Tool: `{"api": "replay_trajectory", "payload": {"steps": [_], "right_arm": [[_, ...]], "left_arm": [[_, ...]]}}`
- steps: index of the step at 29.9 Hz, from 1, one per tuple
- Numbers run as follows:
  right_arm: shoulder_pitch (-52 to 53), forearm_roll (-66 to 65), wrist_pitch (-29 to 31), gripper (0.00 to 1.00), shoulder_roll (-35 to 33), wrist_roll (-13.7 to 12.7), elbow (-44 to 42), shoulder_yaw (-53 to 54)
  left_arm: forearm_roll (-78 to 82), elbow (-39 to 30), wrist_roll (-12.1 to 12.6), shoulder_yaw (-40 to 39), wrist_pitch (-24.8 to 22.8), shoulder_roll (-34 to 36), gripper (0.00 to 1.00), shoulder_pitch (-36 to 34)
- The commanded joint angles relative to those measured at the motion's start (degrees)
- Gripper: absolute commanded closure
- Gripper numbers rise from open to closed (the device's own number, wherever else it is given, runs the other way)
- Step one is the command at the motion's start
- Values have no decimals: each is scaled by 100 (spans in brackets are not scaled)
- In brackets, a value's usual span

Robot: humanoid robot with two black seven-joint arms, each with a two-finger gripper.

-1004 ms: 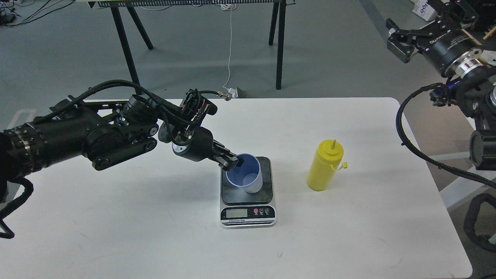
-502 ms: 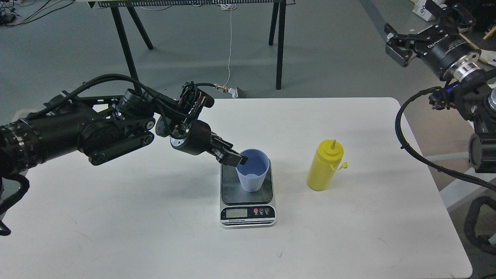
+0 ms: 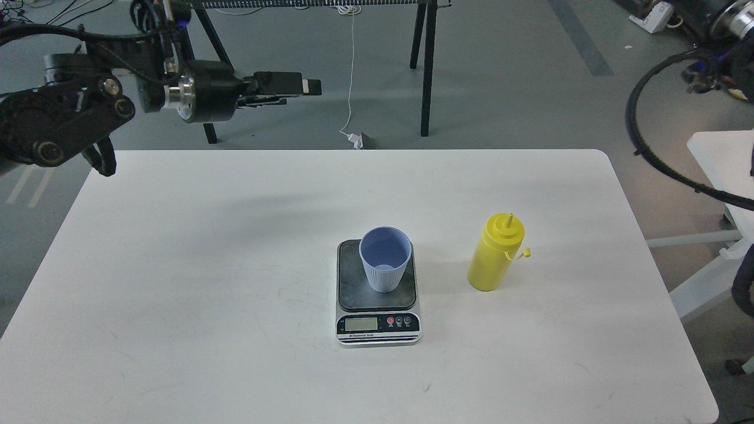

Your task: Pour seasoning into cup on scale with both arms

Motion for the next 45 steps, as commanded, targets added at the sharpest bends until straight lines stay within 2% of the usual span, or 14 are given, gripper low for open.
{"api": "replay_trajectory", "payload": {"steps": [1, 4, 6, 14, 18, 21, 29, 38, 45], "right_arm": [[-648, 995, -229, 0, -267, -1, 47, 478], [-1580, 2173, -195, 0, -399, -1, 310, 488], [-2282, 2457, -168, 0, -399, -1, 696, 505], [-4639, 2467, 490, 1, -320, -1, 1804, 146], [-5606, 2414, 605, 1, -355, -1, 2420, -293], [-6108, 2362, 693, 1, -399, -1, 2579, -601], [-6242, 1808, 904, 1, -251, -1, 2422, -1340], [-5732, 789, 913, 1, 1015, -1, 1631, -1639], [-5547, 612, 904, 1, 1270, -1, 1577, -1841]], "left_arm": [[-1016, 532, -1, -150, 0, 34, 1, 81], [-1703, 822, -1, -159, 0, -10, 1, 90], [-2020, 919, -1, -177, 0, -45, 1, 143], [-2469, 946, -1, -194, 0, -203, 1, 644], [-2478, 946, -1, -352, 0, -300, 1, 705], [-2469, 946, -1, -528, 0, -344, 1, 811], [-2461, 946, -1, -590, 0, -414, 1, 952], [-2461, 946, -1, -581, 0, -379, 1, 978], [-2461, 946, -1, -572, 0, -405, 1, 996]]}}
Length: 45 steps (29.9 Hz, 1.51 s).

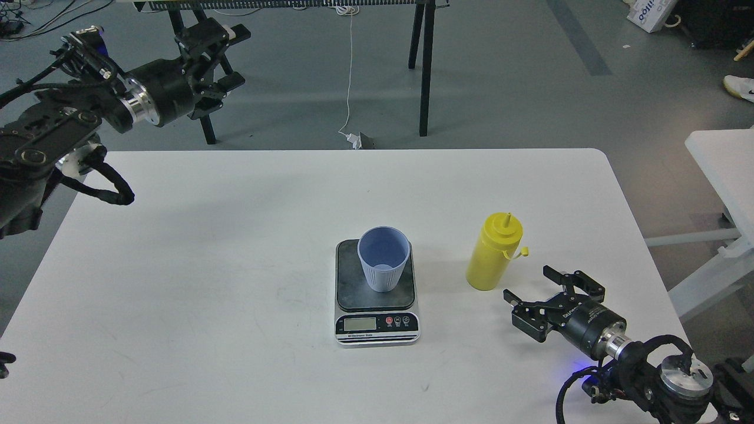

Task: Pour seasoning into cup on scale with both arms
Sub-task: 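Move the right gripper to the yellow squeeze bottle and grasp it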

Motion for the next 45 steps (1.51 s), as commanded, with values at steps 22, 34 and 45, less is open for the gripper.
{"api": "replay_trajectory", "payload": {"steps": [22, 34, 45], "right_arm": [[988, -161, -6, 1, 393, -1, -830, -454], [1181, -293, 257, 48, 437, -1, -1261, -463], [1190, -372, 284, 94, 402, -1, -1235, -463]], "left_arm": [[0, 1, 0, -2, 0, 21, 1, 155], [0, 1, 0, 7, 0, 39, 1, 181], [0, 1, 0, -2, 0, 39, 1, 190]]}}
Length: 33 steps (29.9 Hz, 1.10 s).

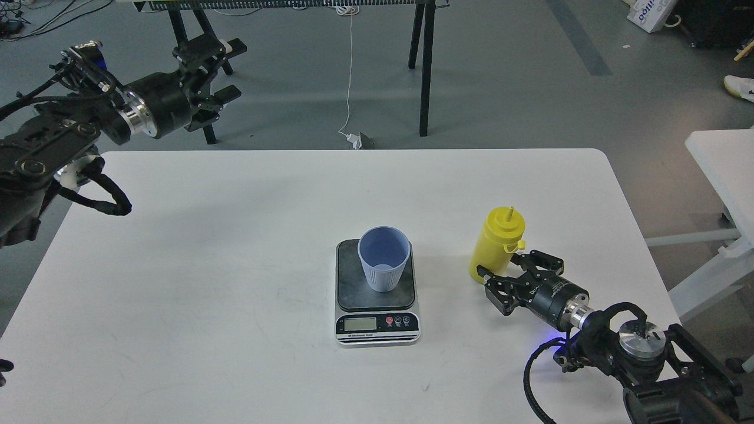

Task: Pour seasoning into cup on scale with both arms
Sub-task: 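Move the right gripper to the yellow squeeze bottle and grasp it, then lift the yellow bottle with the right gripper and tip it over the cup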

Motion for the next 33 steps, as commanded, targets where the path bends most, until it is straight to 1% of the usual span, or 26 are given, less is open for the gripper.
{"api": "replay_trajectory", "payload": {"steps": [1, 5, 7, 10, 12, 16, 19, 24, 27, 31, 33], "right_arm": [[7, -60, -2, 98, -36, 1, 38, 7], [235, -69, -2, 98, -89, 1, 108, 15], [525, -86, -37, 98, -272, 1, 126, 15], [981, -349, -81, 98, -519, 1, 152, 15], [1219, -629, -90, 98, -537, 1, 161, 15], [1720, -1779, -90, 98, -529, 1, 187, -19], [2107, -2720, -90, 98, -485, 1, 345, -239], [2503, -4275, -90, 98, -476, 1, 1082, -722], [2661, -5163, -90, 98, -493, 1, 1548, -784], [2951, -6271, -55, 98, -537, 1, 1936, -819], [3127, -6834, -20, 98, -555, 1, 2111, -1012]], "left_arm": [[0, 0, 0, 0, 0, -5, 1, 0], [0, 0, 0, 0, 0, -5, 1, 0], [0, 0, 0, 0, 0, -5, 1, 0], [0, 0, 0, 0, 0, -5, 1, 0], [0, 0, 0, 0, 0, -13, 1, 0], [0, 0, 0, -9, 0, -13, 1, 0], [0, 0, 0, -9, 0, -22, 1, 0], [-9, 0, 0, -17, 0, -40, 1, 1], [-9, 0, 0, -87, 0, -66, 1, 0], [-9, 0, 0, -255, 0, -84, 1, 9], [-9, 0, 0, -263, 0, -127, 1, 18]]}}
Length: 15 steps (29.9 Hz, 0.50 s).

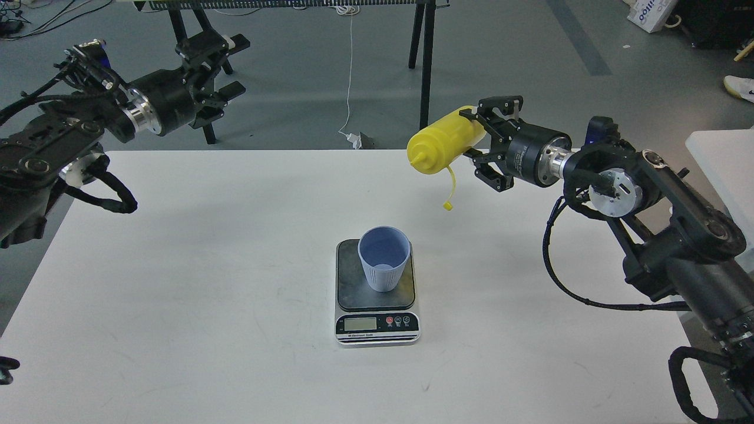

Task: Pour seasoning into cup on scale with both arms
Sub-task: 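Lift the yellow bottle with the right gripper and tip it over the cup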

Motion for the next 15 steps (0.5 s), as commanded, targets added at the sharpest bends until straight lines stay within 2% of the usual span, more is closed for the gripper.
{"api": "replay_trajectory", "payload": {"steps": [1, 7, 11, 15], "right_arm": [[299, -956, 42, 98, -31, 1, 320, -281], [686, -1643, 103, 98, -549, 1, 865, -1019], [906, -2029, 103, 98, -672, 1, 1006, -1591], [889, -2574, 104, 98, -681, 1, 1006, -1706]], "left_arm": [[-8, -1, 1, -39, 0, -68, 1, 11], [0, -1, 1, -30, 0, -209, 1, 90], [0, -1, 1, -30, 0, -288, 1, 239], [0, -1, 1, -30, 0, -341, 1, 442]]}}
